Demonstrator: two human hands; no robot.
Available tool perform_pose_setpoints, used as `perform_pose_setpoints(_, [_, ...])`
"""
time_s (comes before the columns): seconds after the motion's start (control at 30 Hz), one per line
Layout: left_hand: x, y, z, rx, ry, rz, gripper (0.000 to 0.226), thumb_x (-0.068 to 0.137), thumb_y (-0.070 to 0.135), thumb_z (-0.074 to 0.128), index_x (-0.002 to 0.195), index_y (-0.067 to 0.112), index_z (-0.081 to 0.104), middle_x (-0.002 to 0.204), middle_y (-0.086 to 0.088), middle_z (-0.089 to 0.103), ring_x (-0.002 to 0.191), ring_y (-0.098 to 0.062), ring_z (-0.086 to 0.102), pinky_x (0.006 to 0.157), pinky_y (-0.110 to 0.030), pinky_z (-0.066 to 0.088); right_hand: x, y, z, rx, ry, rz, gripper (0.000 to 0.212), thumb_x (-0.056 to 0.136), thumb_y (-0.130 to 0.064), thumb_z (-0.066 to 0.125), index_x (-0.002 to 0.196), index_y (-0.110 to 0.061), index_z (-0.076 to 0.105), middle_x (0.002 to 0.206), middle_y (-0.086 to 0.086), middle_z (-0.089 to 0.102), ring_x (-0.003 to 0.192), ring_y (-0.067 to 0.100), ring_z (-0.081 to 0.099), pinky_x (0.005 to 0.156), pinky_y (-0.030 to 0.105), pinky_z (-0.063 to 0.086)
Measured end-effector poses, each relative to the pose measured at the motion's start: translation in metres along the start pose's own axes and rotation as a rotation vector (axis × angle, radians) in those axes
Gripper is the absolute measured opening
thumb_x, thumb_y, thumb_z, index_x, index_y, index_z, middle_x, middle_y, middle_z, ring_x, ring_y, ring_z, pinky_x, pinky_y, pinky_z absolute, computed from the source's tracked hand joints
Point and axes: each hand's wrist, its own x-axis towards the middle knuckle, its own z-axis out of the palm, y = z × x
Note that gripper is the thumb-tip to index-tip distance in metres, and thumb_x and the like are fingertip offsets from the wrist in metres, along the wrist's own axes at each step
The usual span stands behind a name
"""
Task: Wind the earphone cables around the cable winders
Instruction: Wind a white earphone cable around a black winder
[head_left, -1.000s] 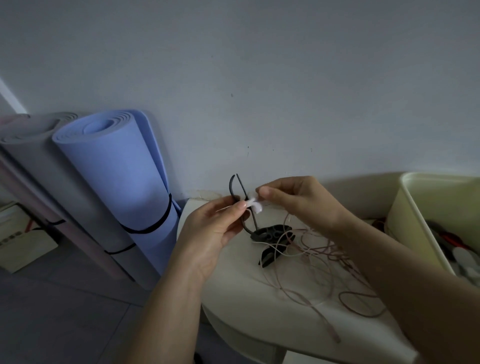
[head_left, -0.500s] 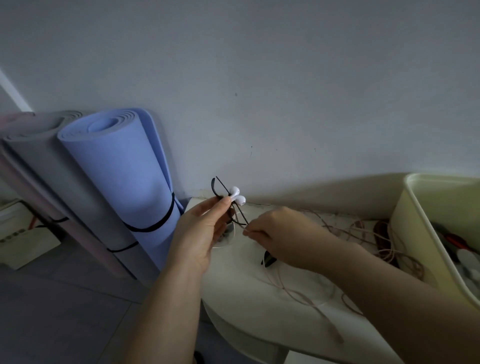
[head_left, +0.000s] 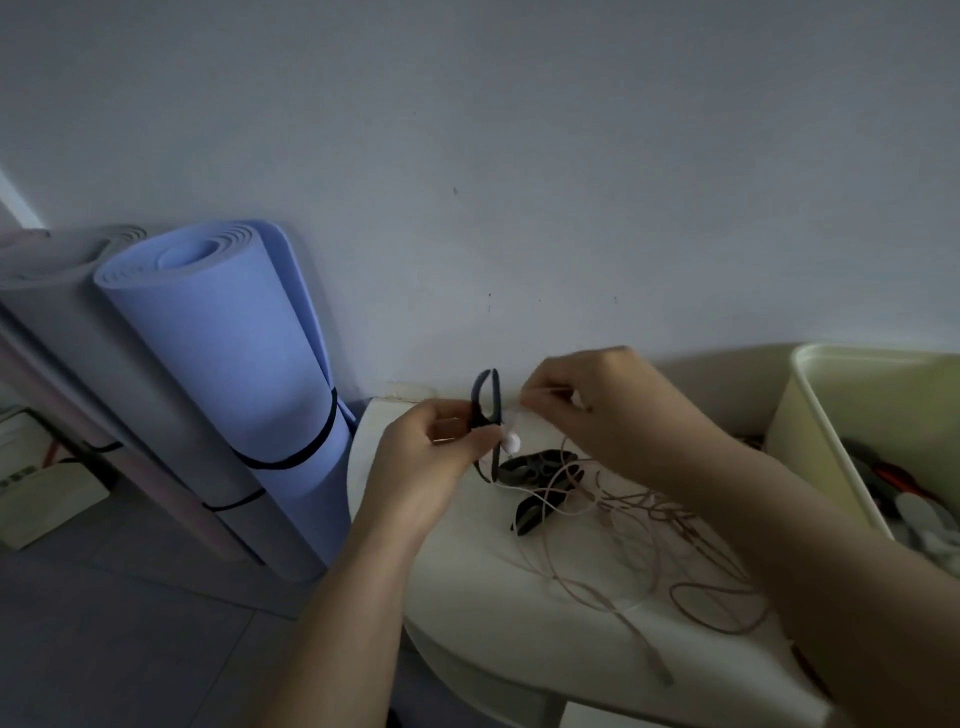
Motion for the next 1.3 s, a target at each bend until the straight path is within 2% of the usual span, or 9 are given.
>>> perform_pose_setpoints(0.1, [-0.003,0.000,0.004,0.010,-0.132,0.015,0.016,0.079,0.020,0.076,0.086,0.030,0.066,0.075,0.021,0.071,0.074,0.009,0.064,0.067,-0.013,0.044,0.001,0.010,-0.006,0.055,0.071,0.035,0.013,0.090,-0.026,0.060,0.087,-0.020,0.072,0.080,-0.010,0.065,0.064,-0.004,0.052,0.057,0.010,0.037])
perform_pose_setpoints(0.2, [-0.003,0.001,0.006,-0.022,-0.212,0.024,0.019,0.077,0.018,0.077,0.093,0.024,0.069,0.085,0.011,0.073,0.082,0.001,0.067,0.071,-0.014,0.047,0.001,0.012,-0.006,0.156,0.096,0.058,0.009,0.089,-0.023,0.063,0.085,-0.020,0.070,0.089,-0.012,0.061,0.063,-0.013,0.050,0.059,0.006,0.036])
perform_pose_setpoints(0.3, [-0.003,0.000,0.004,-0.049,-0.253,0.023,0.022,0.076,0.017,0.078,0.095,0.021,0.069,0.091,0.005,0.074,0.088,-0.007,0.069,0.079,-0.020,0.050,0.001,0.013,-0.004,0.292,0.107,0.121,0.009,0.089,-0.025,0.063,0.085,-0.021,0.069,0.084,-0.022,0.065,0.049,0.001,0.049,0.050,0.010,0.037])
perform_pose_setpoints(0.4, [-0.004,0.000,0.003,-0.043,-0.288,0.026,0.021,0.075,0.017,0.078,0.094,0.021,0.069,0.092,0.003,0.074,0.088,-0.009,0.069,0.083,-0.024,0.051,0.001,0.014,-0.003,0.367,0.100,0.161,0.014,0.089,-0.029,0.062,0.082,-0.021,0.071,0.067,-0.009,0.067,0.051,0.009,0.048,0.051,0.019,0.039])
perform_pose_setpoints(0.53, [-0.006,0.001,0.002,-0.047,-0.326,0.015,0.019,0.077,0.014,0.077,0.094,0.020,0.068,0.085,0.007,0.073,0.079,-0.002,0.068,0.075,-0.018,0.049,0.001,0.012,-0.001,0.408,0.087,0.174,0.017,0.090,-0.027,0.062,0.075,-0.021,0.067,0.047,-0.019,0.052,0.044,0.003,0.038,0.045,0.010,0.030])
perform_pose_setpoints(0.8, [-0.007,0.003,-0.002,-0.095,-0.352,-0.051,0.020,0.078,0.010,0.076,0.094,0.018,0.068,0.080,0.009,0.072,0.077,-0.001,0.067,0.071,-0.016,0.049,0.001,0.006,0.000,0.374,0.092,0.138,0.018,0.091,-0.026,0.061,0.073,-0.026,0.061,0.049,-0.019,0.052,0.043,0.003,0.041,0.044,0.010,0.031])
perform_pose_setpoints(0.97, [-0.007,0.004,-0.005,-0.141,-0.382,-0.075,0.026,0.072,0.015,0.079,0.096,0.017,0.068,0.088,0.004,0.073,0.086,-0.008,0.068,0.081,-0.024,0.051,0.000,0.004,-0.002,0.361,0.096,0.096,0.015,0.092,-0.024,0.058,0.077,-0.022,0.062,0.065,-0.007,0.064,0.042,0.003,0.039,0.044,0.010,0.030])
perform_pose_setpoints(1.07, [-0.008,0.005,-0.007,-0.280,-0.420,-0.061,0.037,0.064,0.022,0.076,0.098,0.013,0.068,0.095,-0.004,0.074,0.091,-0.014,0.069,0.081,-0.026,0.052,0.002,0.010,-0.004,0.503,0.083,0.162,0.018,0.093,-0.024,0.057,0.076,-0.021,0.062,0.060,-0.010,0.063,0.050,0.008,0.041,0.049,0.017,0.035])
perform_pose_setpoints(1.3, [-0.012,0.013,-0.005,-0.592,-0.504,-0.074,0.035,0.074,0.004,0.063,0.108,0.002,0.067,0.109,-0.019,0.070,0.099,-0.025,0.069,0.083,-0.030,0.057,0.002,0.022,0.012,0.695,-0.104,0.346,0.024,0.094,-0.023,0.056,0.075,-0.013,0.066,0.051,-0.011,0.053,0.053,0.010,0.038,0.051,0.021,0.032])
